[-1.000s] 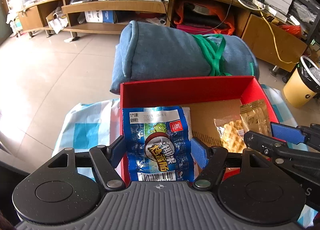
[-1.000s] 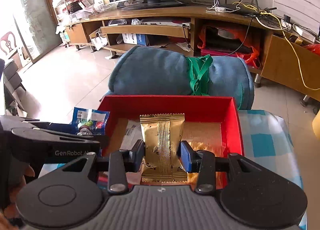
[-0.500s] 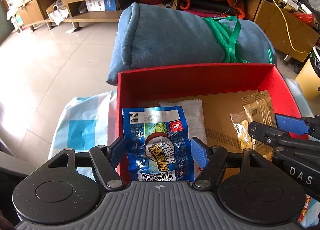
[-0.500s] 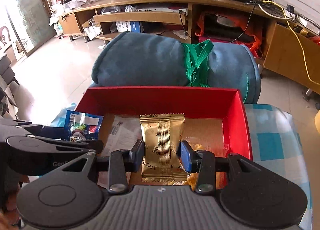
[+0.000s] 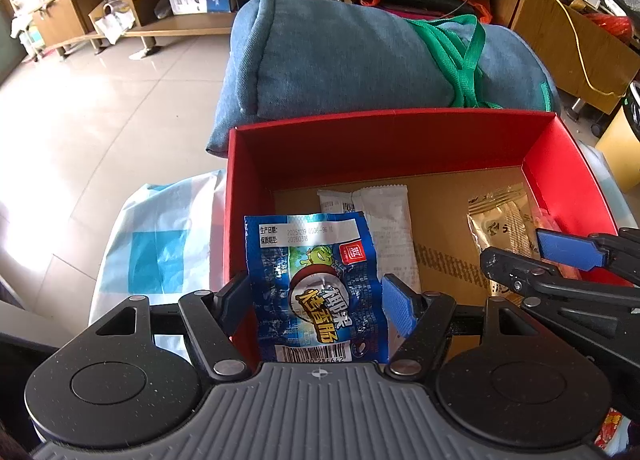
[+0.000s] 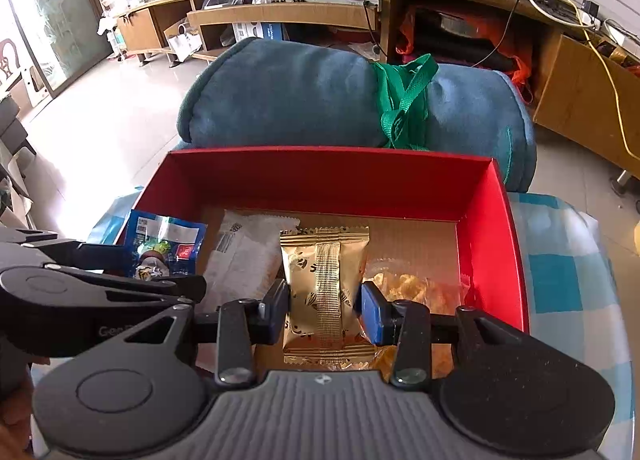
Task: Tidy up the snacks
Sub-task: 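Lower the gold packet into the box and open the right tool while the left tool holds the blue packet, then lower the blue coconut packet into the red box and open the left tool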
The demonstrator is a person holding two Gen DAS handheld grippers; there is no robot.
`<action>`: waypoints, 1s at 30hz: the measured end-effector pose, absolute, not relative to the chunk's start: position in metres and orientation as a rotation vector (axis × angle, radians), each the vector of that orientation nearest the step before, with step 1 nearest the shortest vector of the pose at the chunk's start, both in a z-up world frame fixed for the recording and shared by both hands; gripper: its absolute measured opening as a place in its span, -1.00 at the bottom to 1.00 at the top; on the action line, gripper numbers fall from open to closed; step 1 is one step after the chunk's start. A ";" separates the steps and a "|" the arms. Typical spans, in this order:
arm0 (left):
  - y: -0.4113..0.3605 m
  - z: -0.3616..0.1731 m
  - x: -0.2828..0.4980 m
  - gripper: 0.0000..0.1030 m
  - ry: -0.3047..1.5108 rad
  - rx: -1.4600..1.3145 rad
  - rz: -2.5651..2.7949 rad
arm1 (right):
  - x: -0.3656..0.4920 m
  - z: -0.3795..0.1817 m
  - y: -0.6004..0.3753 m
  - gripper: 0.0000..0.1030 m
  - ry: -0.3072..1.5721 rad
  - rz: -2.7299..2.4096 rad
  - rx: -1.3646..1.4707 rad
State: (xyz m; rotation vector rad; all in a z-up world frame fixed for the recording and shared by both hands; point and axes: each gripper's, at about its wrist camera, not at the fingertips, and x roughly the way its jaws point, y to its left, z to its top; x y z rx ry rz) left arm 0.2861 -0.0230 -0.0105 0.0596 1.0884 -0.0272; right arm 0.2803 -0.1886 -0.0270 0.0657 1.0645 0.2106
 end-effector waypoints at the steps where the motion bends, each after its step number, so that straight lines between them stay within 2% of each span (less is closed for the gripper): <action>1: -0.023 -0.011 0.286 0.46 1.090 0.061 -0.028 | 0.280 -0.028 -0.189 -0.31 1.066 0.210 0.065; 30: -0.029 -0.018 0.284 0.47 1.101 0.082 -0.030 | 0.281 -0.042 -0.192 -0.31 1.102 0.194 0.057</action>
